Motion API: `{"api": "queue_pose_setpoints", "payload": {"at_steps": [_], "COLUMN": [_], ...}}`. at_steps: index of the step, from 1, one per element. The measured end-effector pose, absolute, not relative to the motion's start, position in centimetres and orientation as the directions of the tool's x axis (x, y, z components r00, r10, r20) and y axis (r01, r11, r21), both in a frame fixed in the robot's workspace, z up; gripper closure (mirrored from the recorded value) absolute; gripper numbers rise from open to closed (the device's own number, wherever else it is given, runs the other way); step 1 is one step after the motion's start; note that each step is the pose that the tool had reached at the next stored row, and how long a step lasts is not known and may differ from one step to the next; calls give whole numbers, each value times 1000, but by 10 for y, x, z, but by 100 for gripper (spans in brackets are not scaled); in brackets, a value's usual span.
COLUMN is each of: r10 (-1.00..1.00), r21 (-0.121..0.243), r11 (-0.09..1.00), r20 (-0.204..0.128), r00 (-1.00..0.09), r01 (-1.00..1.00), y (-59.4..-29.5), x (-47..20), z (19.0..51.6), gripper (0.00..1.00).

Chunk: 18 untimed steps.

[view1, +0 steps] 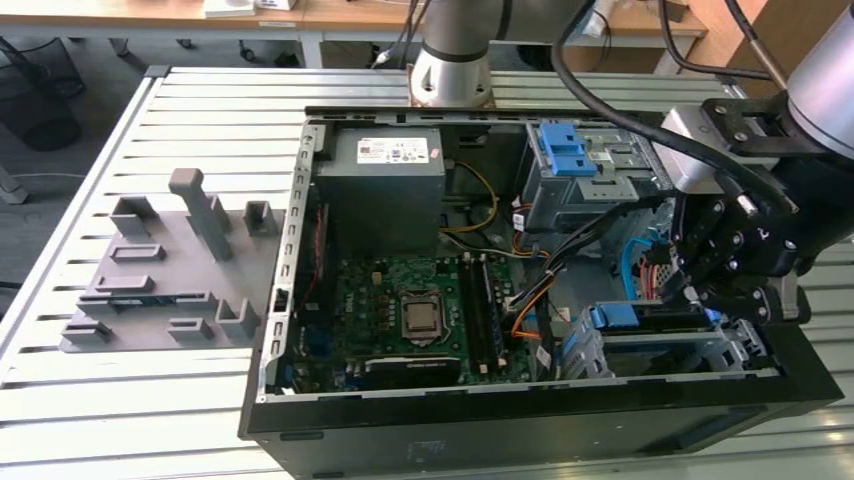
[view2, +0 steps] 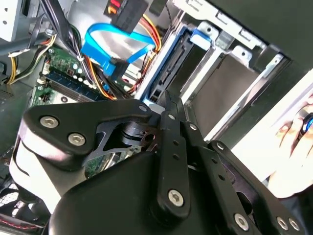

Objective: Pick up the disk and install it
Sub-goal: 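Insert the first disk wire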

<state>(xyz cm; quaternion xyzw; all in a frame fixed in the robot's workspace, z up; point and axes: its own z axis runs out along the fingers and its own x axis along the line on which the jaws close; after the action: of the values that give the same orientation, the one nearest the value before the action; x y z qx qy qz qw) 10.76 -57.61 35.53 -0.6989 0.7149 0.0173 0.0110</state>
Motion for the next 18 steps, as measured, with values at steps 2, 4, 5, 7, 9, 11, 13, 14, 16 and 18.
{"api": "queue_pose_setpoints", "payload": {"at_steps": [2, 4, 5, 7, 9, 11, 13, 14, 16, 18], "r10": [-999, -999, -999, -999, -999, -999, -999, -999, -999, -999], "r21": [10, 10, 10, 10, 10, 10, 10, 10, 10, 10], "r11": [22, 22, 22, 22, 22, 22, 23, 22, 22, 23], "r20": [-40, -40, -40, -40, -40, -40, -40, -40, -40, -40], "r00": [-23, -23, -23, -23, -23, -23, -23, -23, -23, -23], "r01": [-1000, -1000, -1000, -1000, -1000, -1000, -1000, -1000, -1000, -1000], "y": [-575, -574, -573, -570, -567, -564, -561, -560, -558, -556], "x": [112, 117, 120, 123, 125, 126, 126, 126, 126, 126], "z": [355, 355, 355, 355, 355, 355, 356, 357, 358, 360], "gripper": [88, 88, 88, 88, 88, 88, 88, 88, 88, 88]}}
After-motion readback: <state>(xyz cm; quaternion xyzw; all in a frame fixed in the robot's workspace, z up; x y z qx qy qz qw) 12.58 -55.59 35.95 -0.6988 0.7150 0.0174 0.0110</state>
